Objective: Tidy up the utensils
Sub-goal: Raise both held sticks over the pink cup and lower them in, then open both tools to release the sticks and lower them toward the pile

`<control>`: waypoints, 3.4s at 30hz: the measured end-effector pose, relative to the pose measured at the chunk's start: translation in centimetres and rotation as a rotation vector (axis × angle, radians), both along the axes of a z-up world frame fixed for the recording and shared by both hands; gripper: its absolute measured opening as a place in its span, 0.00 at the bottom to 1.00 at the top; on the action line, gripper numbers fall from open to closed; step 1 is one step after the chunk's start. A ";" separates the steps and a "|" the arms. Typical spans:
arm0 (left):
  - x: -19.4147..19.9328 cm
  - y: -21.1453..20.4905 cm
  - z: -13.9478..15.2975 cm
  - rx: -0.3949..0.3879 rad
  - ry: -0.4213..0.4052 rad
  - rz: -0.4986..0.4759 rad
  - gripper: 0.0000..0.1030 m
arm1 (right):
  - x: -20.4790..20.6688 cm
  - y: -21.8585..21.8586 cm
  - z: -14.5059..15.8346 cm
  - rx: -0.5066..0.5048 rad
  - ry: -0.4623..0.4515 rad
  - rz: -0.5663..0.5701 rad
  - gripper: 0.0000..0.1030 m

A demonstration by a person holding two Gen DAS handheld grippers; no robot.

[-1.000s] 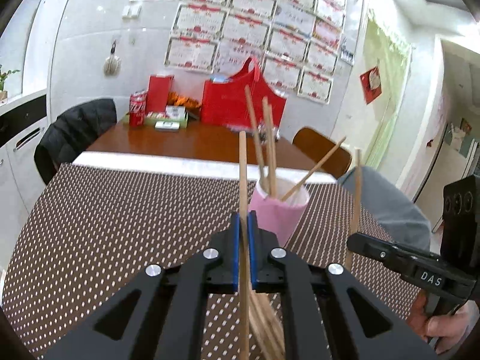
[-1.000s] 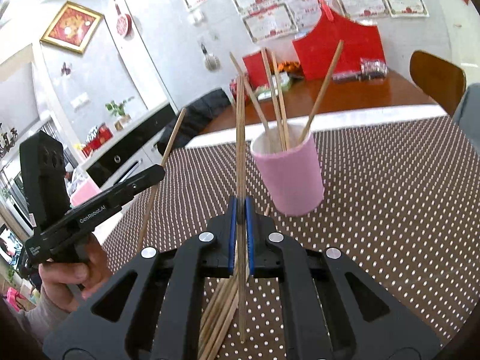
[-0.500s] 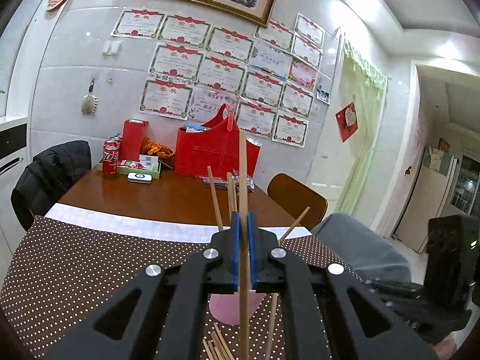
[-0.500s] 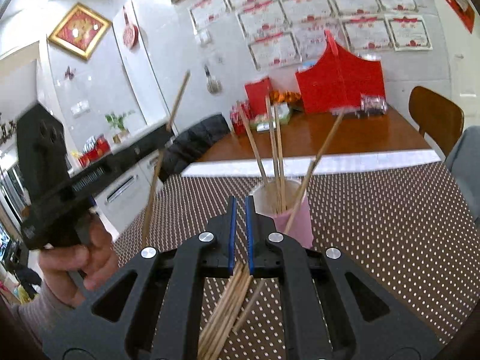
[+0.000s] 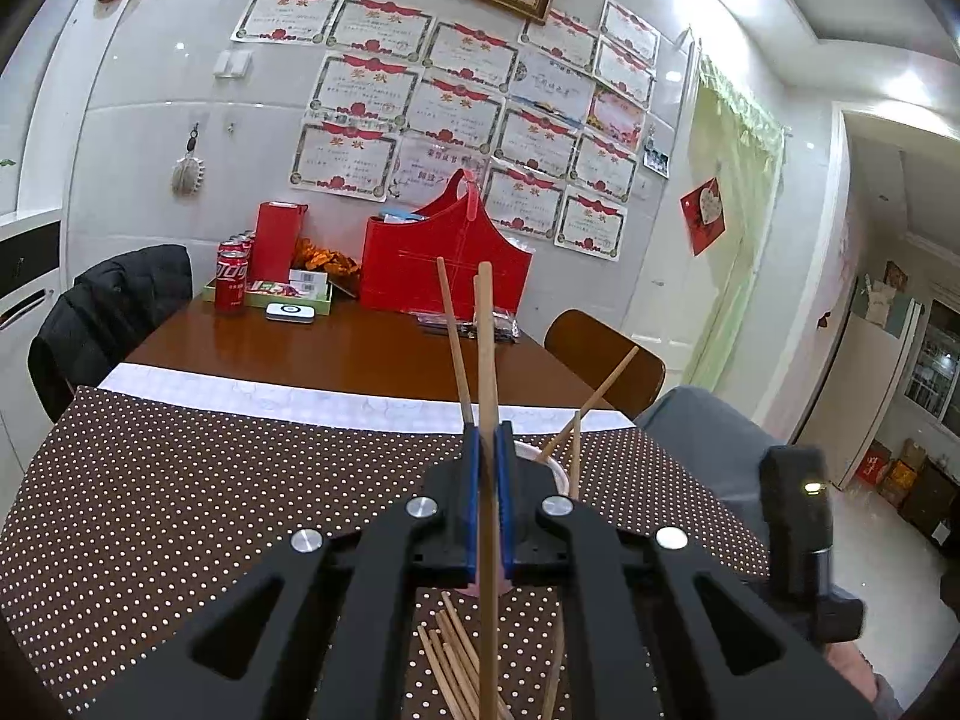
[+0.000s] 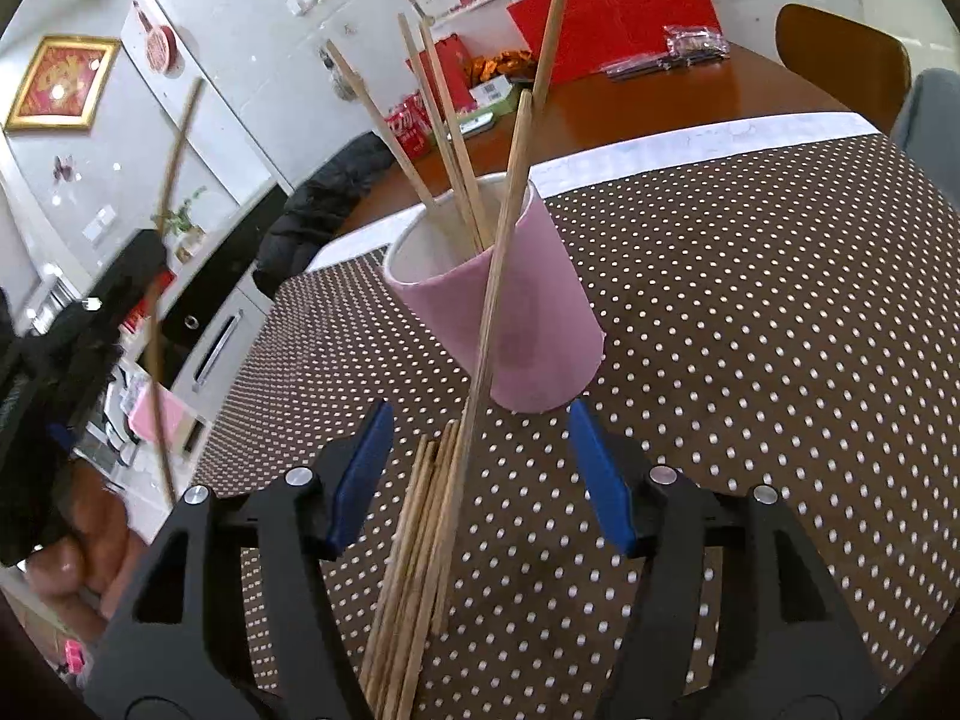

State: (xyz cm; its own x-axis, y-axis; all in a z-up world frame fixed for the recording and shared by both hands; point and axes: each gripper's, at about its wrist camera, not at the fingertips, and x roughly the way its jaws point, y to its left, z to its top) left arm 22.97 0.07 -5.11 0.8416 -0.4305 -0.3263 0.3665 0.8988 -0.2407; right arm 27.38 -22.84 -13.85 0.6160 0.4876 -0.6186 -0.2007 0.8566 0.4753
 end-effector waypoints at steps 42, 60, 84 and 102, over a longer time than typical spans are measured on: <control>12.0 -5.3 2.0 -0.193 -0.227 -0.016 0.05 | 6.8 -1.1 12.2 -0.037 -0.491 -0.084 0.07; 10.3 -3.5 0.1 -0.109 -0.177 0.056 0.71 | 4.8 -3.5 10.3 0.016 -0.462 -0.158 0.91; -1.9 1.2 -0.5 0.151 0.049 0.123 0.79 | -6.5 -3.8 7.3 -0.078 -0.217 -0.148 0.94; -5.1 1.3 -11.2 0.337 0.400 0.092 0.79 | -9.5 -0.7 0.3 -0.149 -0.024 -0.038 0.94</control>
